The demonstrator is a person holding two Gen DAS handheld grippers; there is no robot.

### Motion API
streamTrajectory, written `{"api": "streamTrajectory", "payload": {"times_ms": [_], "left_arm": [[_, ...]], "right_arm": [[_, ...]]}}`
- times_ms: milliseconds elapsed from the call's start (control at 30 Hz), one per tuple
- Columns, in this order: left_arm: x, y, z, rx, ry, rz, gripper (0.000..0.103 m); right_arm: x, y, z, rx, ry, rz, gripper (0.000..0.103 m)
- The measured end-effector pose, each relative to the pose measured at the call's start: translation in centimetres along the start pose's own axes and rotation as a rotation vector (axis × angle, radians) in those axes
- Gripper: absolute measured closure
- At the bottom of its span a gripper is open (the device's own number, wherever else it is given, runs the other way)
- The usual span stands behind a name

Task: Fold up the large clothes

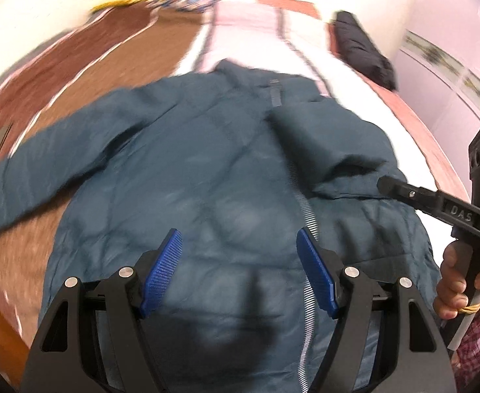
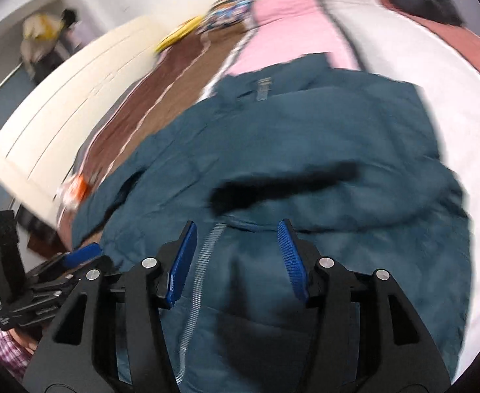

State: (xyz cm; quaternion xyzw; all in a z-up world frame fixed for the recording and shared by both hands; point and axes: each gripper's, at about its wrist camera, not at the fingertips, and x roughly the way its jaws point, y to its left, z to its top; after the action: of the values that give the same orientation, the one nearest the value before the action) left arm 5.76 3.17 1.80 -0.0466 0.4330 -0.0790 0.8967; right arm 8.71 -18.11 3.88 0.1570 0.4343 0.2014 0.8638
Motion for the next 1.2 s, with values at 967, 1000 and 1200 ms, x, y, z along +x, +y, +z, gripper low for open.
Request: {"api": "streamTrajectory", "payload": {"times_ms": [967,1000,1200], "left_arm": [[11.8,-17.8,9.5,0.515,0.027,0.092,0.091],[11.0,-17.1,10.0,0.473,0.005,0.078,0.092],[4.9,-9.3,12.0,0.203,-0.123,0.066,0.092]], "right_arm": [[-3.0,-7.6,-7.3,0.183,-0.049,-0.025,0.051],[-2.9,-7.6,-7.3,0.183,-0.046,-0.027,0.051],[-2.6,-7.3,-7.4,0.167,-0.032,-0.045,0.051]]}}
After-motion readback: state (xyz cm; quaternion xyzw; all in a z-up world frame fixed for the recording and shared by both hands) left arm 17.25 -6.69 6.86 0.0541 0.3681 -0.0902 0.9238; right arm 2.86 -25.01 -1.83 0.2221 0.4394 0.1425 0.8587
